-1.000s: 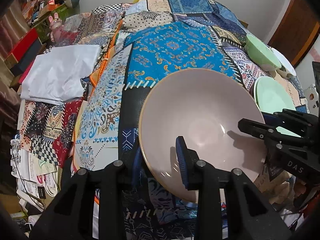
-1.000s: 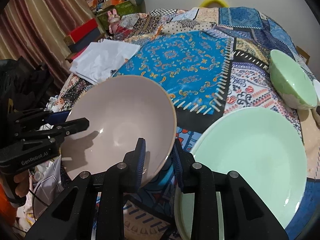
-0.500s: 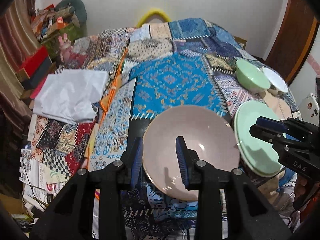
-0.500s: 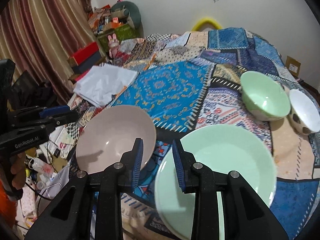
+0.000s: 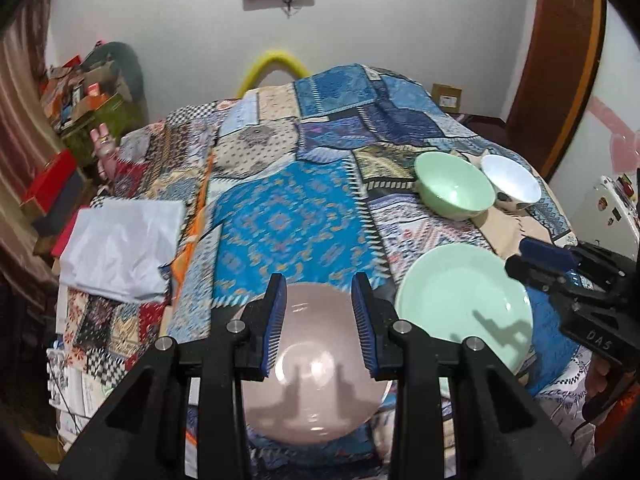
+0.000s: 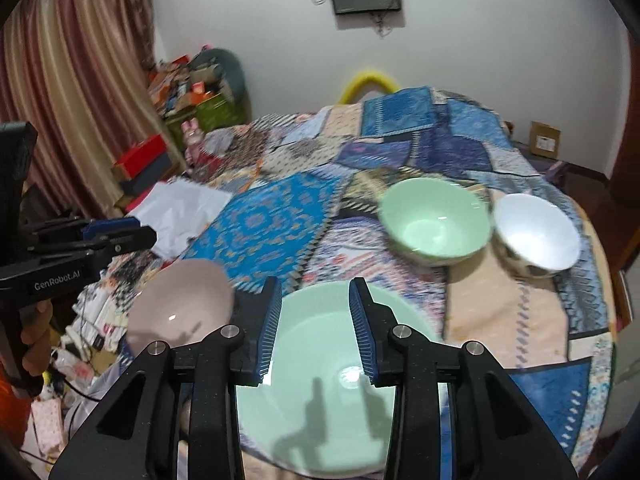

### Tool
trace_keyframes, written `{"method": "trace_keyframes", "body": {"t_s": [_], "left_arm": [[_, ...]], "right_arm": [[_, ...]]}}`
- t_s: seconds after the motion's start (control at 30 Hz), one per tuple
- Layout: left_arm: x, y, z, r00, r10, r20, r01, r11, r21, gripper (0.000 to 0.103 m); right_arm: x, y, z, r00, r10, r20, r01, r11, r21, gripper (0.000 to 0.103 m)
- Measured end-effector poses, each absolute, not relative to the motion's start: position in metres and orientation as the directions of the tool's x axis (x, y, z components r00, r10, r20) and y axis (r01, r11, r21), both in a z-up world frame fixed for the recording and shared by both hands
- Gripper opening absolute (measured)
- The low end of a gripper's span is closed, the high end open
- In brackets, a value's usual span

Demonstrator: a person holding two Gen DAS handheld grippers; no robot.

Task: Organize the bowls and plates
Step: 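Lower the pink bowl onto the pale green plate and open both tools, then move both tools to the pale green bowl and grasp its rim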

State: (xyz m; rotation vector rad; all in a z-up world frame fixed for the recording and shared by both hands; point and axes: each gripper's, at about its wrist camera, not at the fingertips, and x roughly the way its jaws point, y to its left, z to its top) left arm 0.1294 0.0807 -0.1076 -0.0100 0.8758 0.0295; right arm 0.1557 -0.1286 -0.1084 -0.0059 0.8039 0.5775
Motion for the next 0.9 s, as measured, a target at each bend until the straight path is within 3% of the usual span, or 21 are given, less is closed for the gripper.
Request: {"method": "trace_keyframes", "body": {"t_s": [0.6, 0.7, 0.8, 0.9], "left_arm": [[0.244, -0.004, -0.131, 0.589, -0.094, -0.803, 0.066, 0.995, -0.069, 0.033], [0.262, -0.013, -0.135, 0.583, -0.106, -0.806, 0.077, 0.994, -0.074, 0.04], [0.278, -0.019, -0.14, 0.579, -0.122, -0.806, 0.079, 0.992, -0.094, 0.051], [0.295, -0.025, -0.147, 0.572, -0.124, -0.811, 0.082, 0.992, -0.093, 0.051]], "right_arm": [[0.222, -0.21, -0.12, 0.617, 0.344, -0.707, -0.327, 0.93, 0.168, 0.033], [0.235, -0.215, -0.124, 0.614, 0.341, -0.711, -0.317, 0.932, 0.173, 0.043], [0.246, -0.216, -0.132, 0.609, 0.341, -0.716, -0.312, 0.933, 0.179, 0.044], [0.256, -0.217, -0.143, 0.587, 0.355, -0.728, -0.307, 0.929, 0.206, 0.044]]}}
